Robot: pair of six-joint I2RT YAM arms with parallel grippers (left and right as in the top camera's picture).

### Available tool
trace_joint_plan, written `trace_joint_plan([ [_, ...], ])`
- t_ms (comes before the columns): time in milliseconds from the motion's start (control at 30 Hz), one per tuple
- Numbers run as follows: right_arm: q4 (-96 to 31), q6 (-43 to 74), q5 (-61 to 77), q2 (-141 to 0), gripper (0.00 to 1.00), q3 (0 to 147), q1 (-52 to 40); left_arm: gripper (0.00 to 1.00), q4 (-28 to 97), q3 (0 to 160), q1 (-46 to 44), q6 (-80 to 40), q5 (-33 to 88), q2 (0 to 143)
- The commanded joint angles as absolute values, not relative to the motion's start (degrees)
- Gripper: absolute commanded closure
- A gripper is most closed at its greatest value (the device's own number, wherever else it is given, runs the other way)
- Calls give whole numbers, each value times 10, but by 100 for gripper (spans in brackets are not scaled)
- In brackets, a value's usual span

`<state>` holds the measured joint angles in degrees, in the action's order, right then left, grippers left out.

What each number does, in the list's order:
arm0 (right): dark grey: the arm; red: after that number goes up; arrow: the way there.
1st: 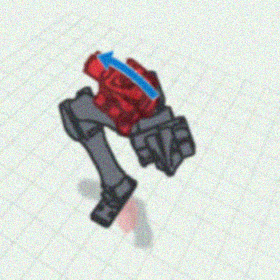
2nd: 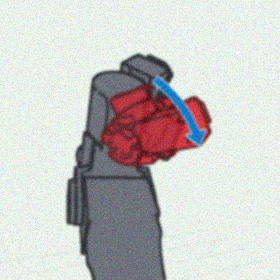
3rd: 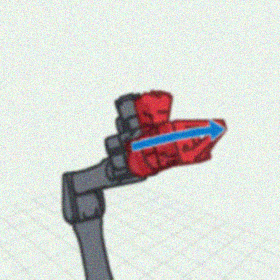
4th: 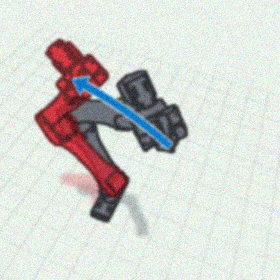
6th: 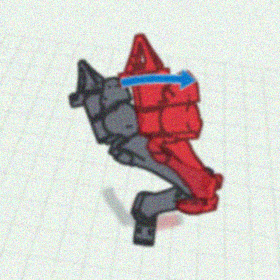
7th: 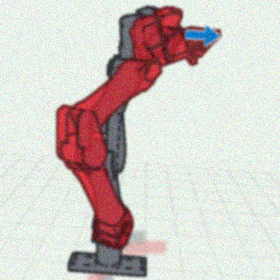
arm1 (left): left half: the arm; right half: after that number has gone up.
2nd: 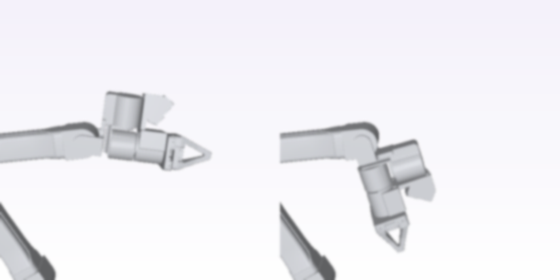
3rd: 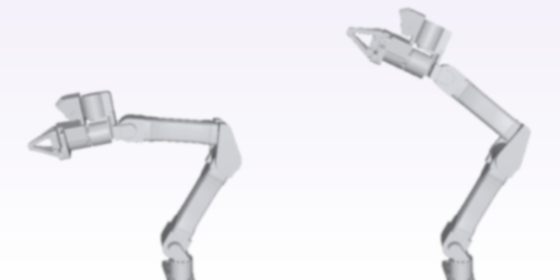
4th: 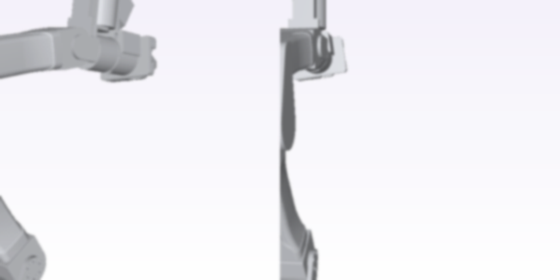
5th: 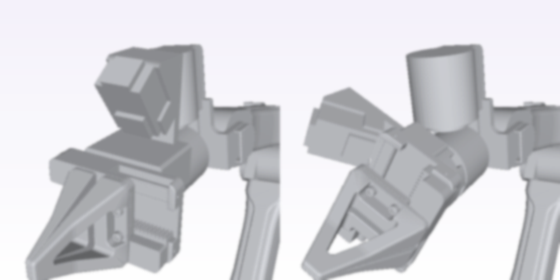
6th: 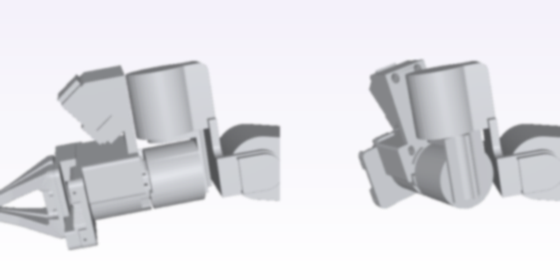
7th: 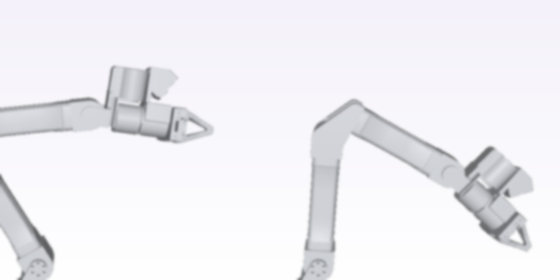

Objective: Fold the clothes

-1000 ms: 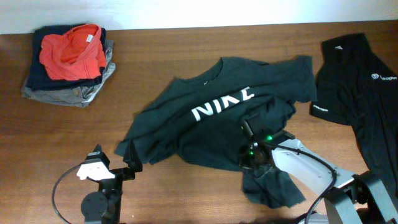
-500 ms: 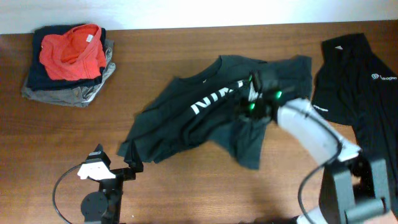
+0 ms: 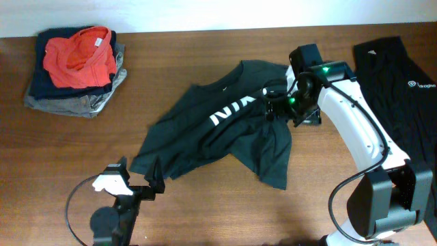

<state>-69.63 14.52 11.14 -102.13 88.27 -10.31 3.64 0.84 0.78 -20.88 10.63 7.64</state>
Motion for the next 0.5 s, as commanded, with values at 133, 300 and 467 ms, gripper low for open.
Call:
trace_joint_plan([
  [133,-749,106,174,-1002,11,892,-112,1,35,6,10,-289,149,220],
  [300,-759,100,182,-975,12,892,-135,1,-9,6,10,-289,185,263],
  [467,-773,99,177,-970,12,891,-174,1,42,6,10,-345,78,283],
])
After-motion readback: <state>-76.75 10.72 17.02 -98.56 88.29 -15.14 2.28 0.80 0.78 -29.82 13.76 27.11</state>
